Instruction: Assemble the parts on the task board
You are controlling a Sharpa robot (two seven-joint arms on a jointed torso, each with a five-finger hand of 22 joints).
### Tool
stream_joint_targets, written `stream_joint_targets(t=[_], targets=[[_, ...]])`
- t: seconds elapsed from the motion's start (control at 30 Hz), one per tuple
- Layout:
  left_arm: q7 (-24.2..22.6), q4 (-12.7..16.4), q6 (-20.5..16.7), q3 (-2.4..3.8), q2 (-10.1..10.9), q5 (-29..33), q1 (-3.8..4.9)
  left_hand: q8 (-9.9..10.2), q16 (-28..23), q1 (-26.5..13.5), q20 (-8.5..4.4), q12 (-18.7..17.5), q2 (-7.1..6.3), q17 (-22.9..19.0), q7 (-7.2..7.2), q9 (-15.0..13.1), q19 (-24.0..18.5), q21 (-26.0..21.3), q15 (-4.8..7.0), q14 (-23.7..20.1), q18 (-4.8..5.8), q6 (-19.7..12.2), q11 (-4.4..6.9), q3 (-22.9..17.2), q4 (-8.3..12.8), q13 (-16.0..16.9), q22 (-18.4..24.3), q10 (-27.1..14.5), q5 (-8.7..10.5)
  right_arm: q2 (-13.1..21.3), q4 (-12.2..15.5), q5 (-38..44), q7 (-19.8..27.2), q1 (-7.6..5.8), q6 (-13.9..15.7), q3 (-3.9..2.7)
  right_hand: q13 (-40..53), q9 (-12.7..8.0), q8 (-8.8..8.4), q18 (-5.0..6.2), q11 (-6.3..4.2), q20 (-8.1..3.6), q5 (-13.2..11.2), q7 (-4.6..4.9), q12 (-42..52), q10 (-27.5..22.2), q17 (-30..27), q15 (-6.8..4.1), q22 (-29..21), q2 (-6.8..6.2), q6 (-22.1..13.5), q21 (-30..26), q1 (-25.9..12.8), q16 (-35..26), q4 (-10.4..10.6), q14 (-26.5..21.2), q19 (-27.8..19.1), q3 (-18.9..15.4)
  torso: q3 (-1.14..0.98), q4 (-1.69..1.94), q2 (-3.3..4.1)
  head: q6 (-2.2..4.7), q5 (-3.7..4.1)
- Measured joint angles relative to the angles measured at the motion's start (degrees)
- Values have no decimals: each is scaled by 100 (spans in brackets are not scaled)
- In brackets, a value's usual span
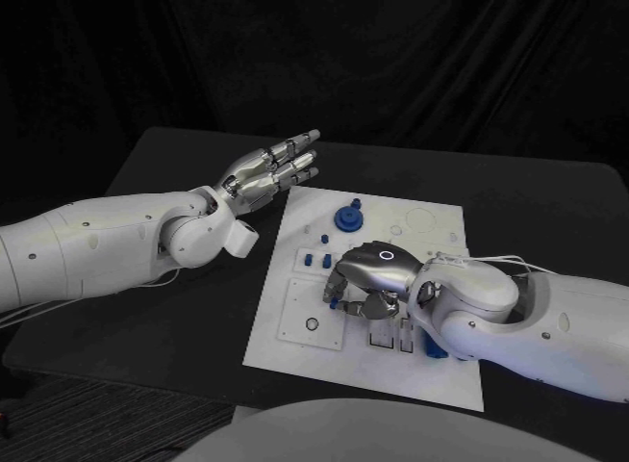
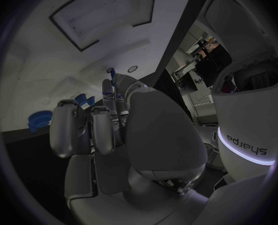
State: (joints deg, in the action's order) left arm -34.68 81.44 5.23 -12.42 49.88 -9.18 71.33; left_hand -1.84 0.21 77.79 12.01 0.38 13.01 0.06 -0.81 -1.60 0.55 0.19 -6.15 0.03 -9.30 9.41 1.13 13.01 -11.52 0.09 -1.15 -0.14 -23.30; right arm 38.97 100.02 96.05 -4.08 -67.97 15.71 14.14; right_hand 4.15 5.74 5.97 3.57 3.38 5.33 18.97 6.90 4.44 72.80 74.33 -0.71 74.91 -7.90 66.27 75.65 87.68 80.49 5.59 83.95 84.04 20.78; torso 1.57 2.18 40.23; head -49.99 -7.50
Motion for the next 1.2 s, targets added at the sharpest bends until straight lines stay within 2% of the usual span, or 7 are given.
stream_joint_targets(t=[0.23,1.2], targets=[[25,-26,25,2,-13,0,-13,0,0,0,20,0,0,1,0,0,21,0,-41,-1,0,0,0,0,0,-3,-9,0,0,1,8,111,-2,2,6,0,-1,6,-10,0,0,0,-21,0,0,0,0,0,0,0,0,0,0,2,0,0,0,0,-1,0,-3,0,-7],[122,-89,111,1,-47,0,-58,0,0,0,58,0,44,0,0,1,23,0,-41,-1,0,0,-15,0,-1,-1,-21,15,-21,21,10,234,-18,8,-11,4,-6,9,-12,0,1,0,-22,-25,-1,-1,-2,0,3,-1,16,-22,-1,3,-15,0,0,-16,-1,1,3,-1,-38]])
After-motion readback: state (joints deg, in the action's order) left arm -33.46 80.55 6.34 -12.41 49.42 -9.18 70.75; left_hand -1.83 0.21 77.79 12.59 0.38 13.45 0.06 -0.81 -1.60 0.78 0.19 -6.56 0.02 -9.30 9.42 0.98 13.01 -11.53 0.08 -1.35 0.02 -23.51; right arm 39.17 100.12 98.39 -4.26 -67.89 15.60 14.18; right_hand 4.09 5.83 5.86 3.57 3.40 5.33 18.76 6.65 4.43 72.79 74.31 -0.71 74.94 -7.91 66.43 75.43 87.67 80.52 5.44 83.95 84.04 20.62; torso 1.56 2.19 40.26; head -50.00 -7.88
